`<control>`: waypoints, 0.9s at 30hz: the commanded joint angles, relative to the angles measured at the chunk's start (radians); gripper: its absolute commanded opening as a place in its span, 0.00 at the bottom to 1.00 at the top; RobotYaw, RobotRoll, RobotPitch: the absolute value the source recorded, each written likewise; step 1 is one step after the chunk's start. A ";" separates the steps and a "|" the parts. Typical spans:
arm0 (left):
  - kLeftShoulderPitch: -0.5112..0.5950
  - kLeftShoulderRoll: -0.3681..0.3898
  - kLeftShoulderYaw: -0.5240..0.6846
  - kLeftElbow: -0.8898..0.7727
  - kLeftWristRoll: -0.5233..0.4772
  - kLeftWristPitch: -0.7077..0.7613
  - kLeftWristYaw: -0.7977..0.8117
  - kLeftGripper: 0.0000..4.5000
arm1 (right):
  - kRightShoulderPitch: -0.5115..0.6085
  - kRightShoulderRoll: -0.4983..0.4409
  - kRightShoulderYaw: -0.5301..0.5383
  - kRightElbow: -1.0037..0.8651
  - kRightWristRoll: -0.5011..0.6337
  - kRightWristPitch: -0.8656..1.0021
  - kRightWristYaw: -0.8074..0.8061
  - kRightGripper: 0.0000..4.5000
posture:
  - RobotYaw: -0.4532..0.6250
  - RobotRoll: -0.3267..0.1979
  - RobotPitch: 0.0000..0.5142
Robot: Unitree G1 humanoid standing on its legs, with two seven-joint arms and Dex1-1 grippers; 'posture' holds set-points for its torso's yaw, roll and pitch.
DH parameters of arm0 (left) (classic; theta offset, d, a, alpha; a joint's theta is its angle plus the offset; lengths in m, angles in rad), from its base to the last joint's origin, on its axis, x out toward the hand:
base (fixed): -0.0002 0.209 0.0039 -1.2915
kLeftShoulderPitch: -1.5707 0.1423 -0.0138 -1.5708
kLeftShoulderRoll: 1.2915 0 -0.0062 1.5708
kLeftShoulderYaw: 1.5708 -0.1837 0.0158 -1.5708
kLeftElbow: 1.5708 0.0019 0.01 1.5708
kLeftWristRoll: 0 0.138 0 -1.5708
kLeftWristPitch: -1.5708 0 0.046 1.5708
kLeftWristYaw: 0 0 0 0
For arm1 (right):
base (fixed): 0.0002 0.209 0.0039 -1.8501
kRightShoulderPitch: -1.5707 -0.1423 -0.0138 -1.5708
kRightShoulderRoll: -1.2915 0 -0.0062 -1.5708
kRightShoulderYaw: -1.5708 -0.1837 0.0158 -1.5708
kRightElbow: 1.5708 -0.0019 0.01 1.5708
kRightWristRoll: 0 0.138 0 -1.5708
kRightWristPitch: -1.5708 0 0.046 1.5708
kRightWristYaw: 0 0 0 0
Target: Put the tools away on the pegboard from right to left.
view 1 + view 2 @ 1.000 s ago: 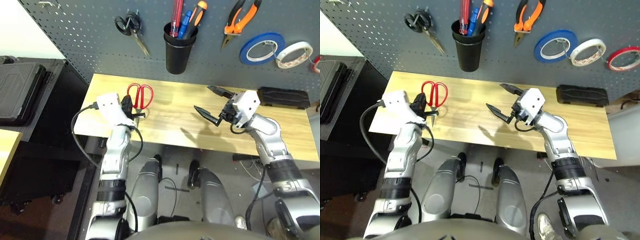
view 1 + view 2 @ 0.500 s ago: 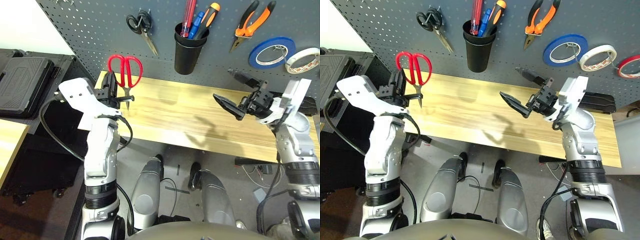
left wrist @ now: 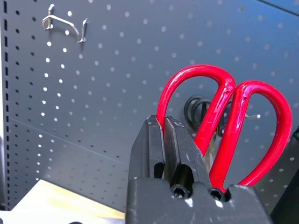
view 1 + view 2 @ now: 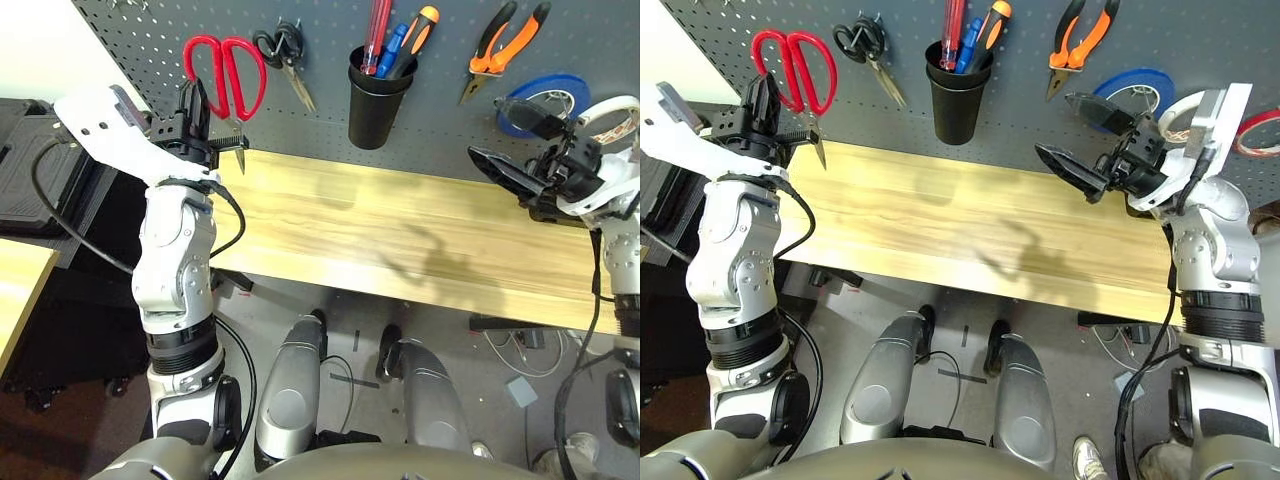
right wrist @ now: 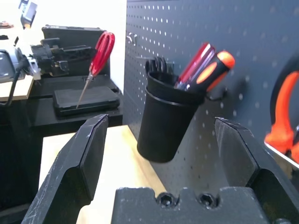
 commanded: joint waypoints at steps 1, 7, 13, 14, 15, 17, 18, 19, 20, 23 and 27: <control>-0.026 0.010 -0.012 0.040 -0.006 -0.015 -0.024 0.00 | 0.005 0.012 -0.002 0.001 -0.017 0.003 0.000 1.00 | 0.64 0.62 0.45; -0.090 -0.002 -0.030 0.185 0.015 -0.088 -0.038 0.00 | -0.024 0.054 0.012 0.026 -0.060 -0.019 -0.019 1.00 | 0.62 0.62 0.45; -0.163 0.009 -0.042 0.373 0.039 -0.179 -0.061 0.00 | -0.032 0.074 0.019 0.027 -0.085 -0.015 -0.029 1.00 | 0.60 0.62 0.46; -0.182 0.009 -0.044 0.413 0.043 -0.194 -0.065 0.00 | -0.028 0.078 0.022 0.024 -0.088 -0.014 -0.030 1.00 | 0.60 0.62 0.46; -0.197 0.012 -0.049 0.454 0.051 -0.212 -0.072 0.00 | -0.024 0.082 0.025 0.020 -0.090 -0.015 -0.031 1.00 | 0.60 0.62 0.47; -0.228 0.017 -0.060 0.553 0.069 -0.256 -0.087 0.00 | -0.018 0.092 0.033 0.012 -0.096 -0.018 -0.038 1.00 | 0.59 0.62 0.47; -0.242 0.019 -0.064 0.600 0.078 -0.278 -0.095 0.00 | -0.016 0.098 0.037 0.008 -0.100 -0.019 -0.041 1.00 | 0.59 0.62 0.47; -0.252 0.021 -0.067 0.632 0.083 -0.295 -0.101 0.00 | -0.014 0.104 0.041 0.004 -0.104 -0.020 -0.045 1.00 | 0.59 0.62 0.47; -0.270 0.020 -0.066 0.677 0.082 -0.317 -0.111 0.00 | -0.012 0.110 0.044 -0.001 -0.108 -0.021 -0.049 1.00 | 0.58 0.62 0.48; -0.310 0.023 -0.079 0.788 0.085 -0.375 -0.158 0.00 | -0.001 0.122 0.049 -0.016 -0.116 -0.024 -0.056 1.00 | 0.58 0.62 0.48; -0.301 0.041 -0.118 0.850 0.114 -0.399 -0.217 0.10 | 0.033 0.148 0.057 -0.039 -0.134 -0.034 -0.090 1.00 | 0.57 0.62 0.48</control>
